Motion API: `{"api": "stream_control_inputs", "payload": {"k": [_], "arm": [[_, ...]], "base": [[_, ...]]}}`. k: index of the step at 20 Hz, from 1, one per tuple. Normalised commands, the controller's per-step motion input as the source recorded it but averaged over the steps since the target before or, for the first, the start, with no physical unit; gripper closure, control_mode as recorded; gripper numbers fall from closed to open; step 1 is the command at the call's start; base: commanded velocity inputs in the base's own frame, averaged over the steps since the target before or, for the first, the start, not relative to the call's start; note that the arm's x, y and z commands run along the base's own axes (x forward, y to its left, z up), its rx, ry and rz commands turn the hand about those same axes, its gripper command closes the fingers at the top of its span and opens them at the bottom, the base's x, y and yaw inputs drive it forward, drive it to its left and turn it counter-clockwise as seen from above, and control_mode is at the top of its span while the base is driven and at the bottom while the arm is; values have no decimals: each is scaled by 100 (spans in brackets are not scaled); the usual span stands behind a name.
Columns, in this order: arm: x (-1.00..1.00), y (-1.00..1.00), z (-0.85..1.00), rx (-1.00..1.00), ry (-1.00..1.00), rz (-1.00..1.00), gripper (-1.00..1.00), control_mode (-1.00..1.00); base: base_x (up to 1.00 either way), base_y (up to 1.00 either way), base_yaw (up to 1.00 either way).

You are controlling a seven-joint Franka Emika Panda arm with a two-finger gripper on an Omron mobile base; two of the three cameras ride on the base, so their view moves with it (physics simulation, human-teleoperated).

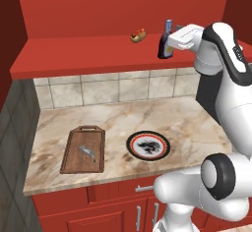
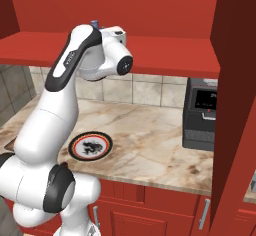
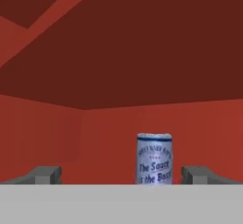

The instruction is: Pick the fish from the plate and place it on the cutting board. Then pick the condiment bottle from the cabinet and place it next to the cutting board.

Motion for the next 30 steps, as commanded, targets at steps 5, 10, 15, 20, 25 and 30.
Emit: {"api": "stream_control_inputs", "payload": {"k": [5, 10, 15, 20, 25, 30], "arm": [[17, 0, 0, 0, 0, 0, -100, -100], [15, 0, 0, 0, 0, 0, -100, -100], [13, 0, 0, 0, 0, 0, -100, -100], [13, 0, 0, 0, 0, 0, -100, -100], [12, 0, 0, 0, 0, 0, -100, -100], [6, 0, 0, 0, 0, 0, -100, -100]], "base": [[0, 0, 0], [0, 0, 0], [0, 0, 0], [0, 0, 0], [0, 0, 0], [0, 0, 0]]}}
